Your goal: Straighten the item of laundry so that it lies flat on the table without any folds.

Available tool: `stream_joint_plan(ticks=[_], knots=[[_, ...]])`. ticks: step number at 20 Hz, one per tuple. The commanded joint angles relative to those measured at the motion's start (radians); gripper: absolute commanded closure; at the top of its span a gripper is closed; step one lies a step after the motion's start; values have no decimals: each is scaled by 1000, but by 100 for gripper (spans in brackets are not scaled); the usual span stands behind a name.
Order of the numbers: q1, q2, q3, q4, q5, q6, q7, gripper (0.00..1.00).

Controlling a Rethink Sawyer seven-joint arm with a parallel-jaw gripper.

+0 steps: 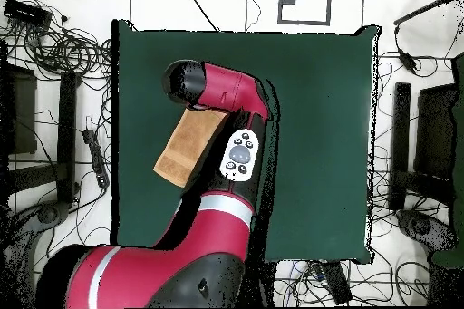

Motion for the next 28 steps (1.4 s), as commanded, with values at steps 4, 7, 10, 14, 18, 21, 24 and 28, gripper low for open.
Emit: stream_joint_plan(ticks=[4, 7, 10, 14, 18, 21, 24, 28], knots=[[4, 63, 95, -37, 11, 150, 246, 100], [8, 60, 86, -38, 9, 148, 257, 100], [10, 57, 84, -51, 2, 169, 247, 100], [9, 52, 93, -38, 3, 153, 244, 100], [8, 49, 101, -19, 5, 129, 245, 100], [10, 47, 102, 0, 10, 104, 260, 100], [11, 59, 96, -22, 10, 111, 267, 100], [13, 61, 94, -21, 0, 102, 251, 100]])
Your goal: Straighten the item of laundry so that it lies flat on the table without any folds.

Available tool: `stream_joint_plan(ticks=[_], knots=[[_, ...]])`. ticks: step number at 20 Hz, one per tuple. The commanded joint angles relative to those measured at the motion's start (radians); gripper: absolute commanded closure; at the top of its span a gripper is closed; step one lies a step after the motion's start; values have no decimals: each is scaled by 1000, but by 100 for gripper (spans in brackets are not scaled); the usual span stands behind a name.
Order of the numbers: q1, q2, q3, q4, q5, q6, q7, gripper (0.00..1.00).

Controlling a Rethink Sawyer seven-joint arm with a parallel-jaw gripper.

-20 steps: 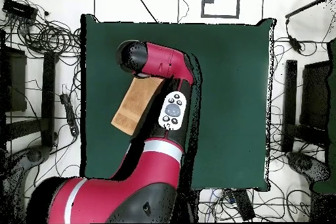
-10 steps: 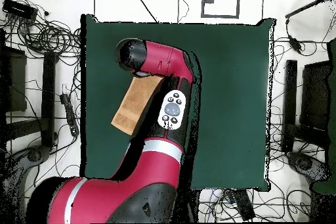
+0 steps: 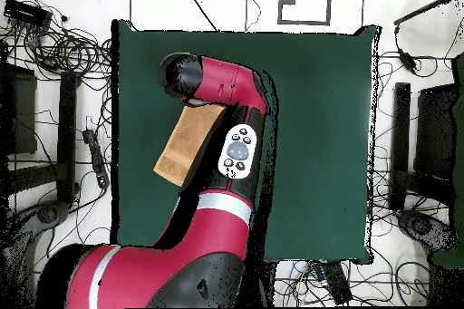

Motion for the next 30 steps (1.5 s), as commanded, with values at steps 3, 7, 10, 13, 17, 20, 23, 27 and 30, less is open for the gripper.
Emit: stream_joint_plan(ticks=[3, 7, 10, 13, 17, 20, 23, 27, 30], knots=[[14, 57, 93, 31, 11, 35, 263, 100], [13, 56, 92, 33, 10, 36, 262, 100], [15, 59, 90, 26, 11, 37, 265, 100], [14, 60, 91, 25, 13, 36, 267, 100], [14, 62, 90, 21, 11, 38, 266, 100], [16, 64, 87, 16, 11, 39, 268, 100], [16, 64, 87, 16, 10, 33, 268, 100], [16, 65, 89, 16, 17, 37, 278, 100], [17, 66, 87, 18, 17, 34, 283, 100]])
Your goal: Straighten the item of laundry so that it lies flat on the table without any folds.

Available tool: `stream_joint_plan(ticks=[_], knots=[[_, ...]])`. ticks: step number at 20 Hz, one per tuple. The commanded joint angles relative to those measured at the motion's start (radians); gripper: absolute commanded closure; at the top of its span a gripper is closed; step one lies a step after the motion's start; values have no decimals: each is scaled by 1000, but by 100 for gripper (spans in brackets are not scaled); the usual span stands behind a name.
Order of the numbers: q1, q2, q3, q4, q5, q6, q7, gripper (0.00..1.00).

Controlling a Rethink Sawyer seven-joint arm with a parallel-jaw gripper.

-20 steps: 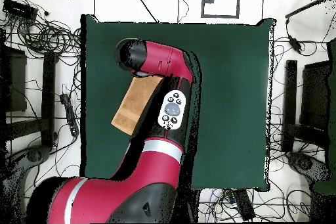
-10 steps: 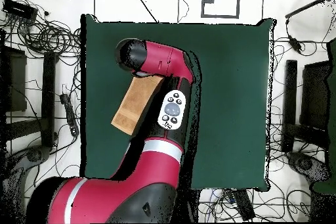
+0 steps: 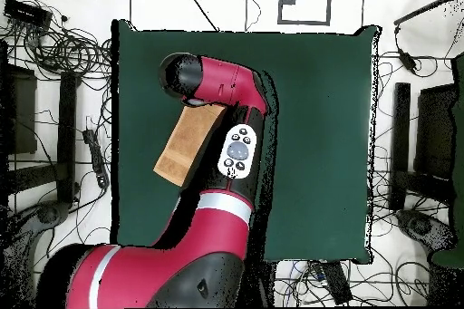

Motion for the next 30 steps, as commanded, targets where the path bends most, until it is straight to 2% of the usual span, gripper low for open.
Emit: stream_joint_plan(ticks=[1, 30], knots=[[17, 65, 87, 19, 19, 31, 285, 100], [14, 65, 95, 34, 23, -3, 287, 100]])
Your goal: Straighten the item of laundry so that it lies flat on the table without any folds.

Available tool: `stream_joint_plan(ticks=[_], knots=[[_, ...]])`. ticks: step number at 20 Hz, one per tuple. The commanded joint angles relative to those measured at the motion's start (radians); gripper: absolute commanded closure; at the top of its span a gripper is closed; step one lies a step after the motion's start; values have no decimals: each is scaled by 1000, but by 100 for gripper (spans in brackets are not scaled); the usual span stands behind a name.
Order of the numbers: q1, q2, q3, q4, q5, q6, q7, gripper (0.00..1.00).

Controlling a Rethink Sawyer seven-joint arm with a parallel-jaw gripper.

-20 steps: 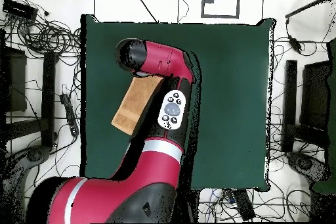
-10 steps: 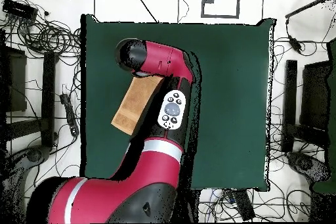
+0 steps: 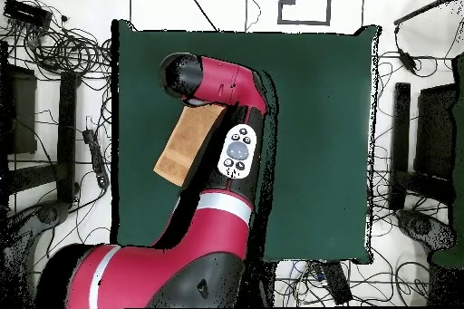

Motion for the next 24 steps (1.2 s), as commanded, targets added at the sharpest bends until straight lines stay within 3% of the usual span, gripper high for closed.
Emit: stream_joint_plan(ticks=[1, 24], knots=[[14, 65, 95, 34, 23, -3, 287, 100], [17, 74, 85, 28, 22, -12, 299, 100]])
